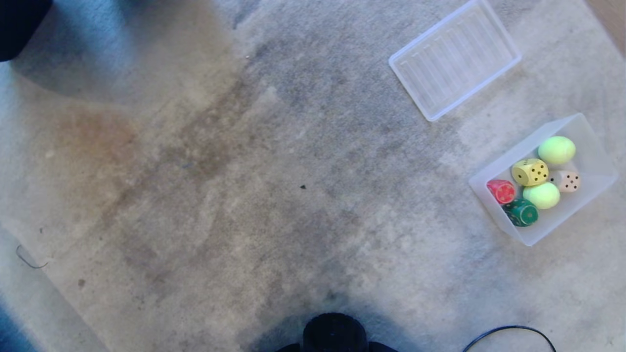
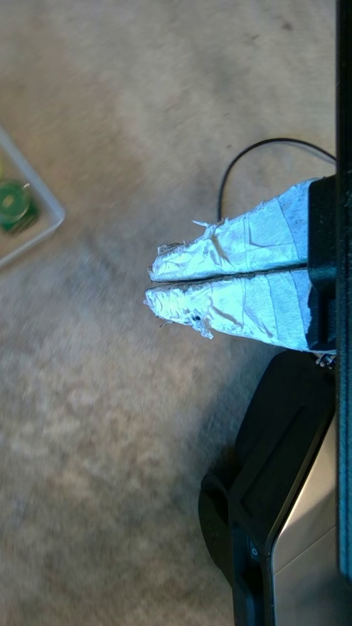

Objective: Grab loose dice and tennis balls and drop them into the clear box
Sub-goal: Close the lid

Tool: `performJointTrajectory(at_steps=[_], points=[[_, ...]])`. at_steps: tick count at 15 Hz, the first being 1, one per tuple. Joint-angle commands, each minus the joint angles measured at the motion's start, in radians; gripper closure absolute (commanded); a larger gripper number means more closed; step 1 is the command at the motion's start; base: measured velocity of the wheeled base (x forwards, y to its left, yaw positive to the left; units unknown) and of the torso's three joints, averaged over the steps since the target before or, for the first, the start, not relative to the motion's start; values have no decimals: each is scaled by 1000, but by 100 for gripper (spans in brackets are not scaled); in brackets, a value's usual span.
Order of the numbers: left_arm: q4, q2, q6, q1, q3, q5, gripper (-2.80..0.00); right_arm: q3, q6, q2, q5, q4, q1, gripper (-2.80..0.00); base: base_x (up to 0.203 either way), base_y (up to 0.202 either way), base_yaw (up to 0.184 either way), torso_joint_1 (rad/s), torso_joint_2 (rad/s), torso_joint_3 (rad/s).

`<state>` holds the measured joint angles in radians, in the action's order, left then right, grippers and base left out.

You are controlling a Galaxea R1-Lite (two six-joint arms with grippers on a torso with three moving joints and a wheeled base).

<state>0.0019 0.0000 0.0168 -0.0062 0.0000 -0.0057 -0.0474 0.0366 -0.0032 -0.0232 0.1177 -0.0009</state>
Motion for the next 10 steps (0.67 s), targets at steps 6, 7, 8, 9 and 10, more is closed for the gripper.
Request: performJointTrajectory(at_steps=[6, 7, 8, 9, 10], points=[[0, 0, -1, 0, 0, 1, 0, 0, 0, 3, 1, -1, 1, 0, 2, -4, 133, 2, 5, 2], [0, 0, -1, 0, 0, 1, 0, 0, 0, 3, 0, -1, 1, 0, 0, 0, 0, 0, 0, 0], [0, 0, -1, 0, 0, 1, 0, 0, 0, 3, 2, -1, -1, 0, 0, 0, 0, 0, 0, 0], [0, 0, -1, 0, 0, 1, 0, 0, 0, 3, 2, -1, -1, 0, 0, 0, 0, 0, 0, 0], [0, 0, -5, 0, 0, 3, 0, 0, 0, 3, 2, -1, -1, 0, 0, 0, 0, 0, 0, 0]])
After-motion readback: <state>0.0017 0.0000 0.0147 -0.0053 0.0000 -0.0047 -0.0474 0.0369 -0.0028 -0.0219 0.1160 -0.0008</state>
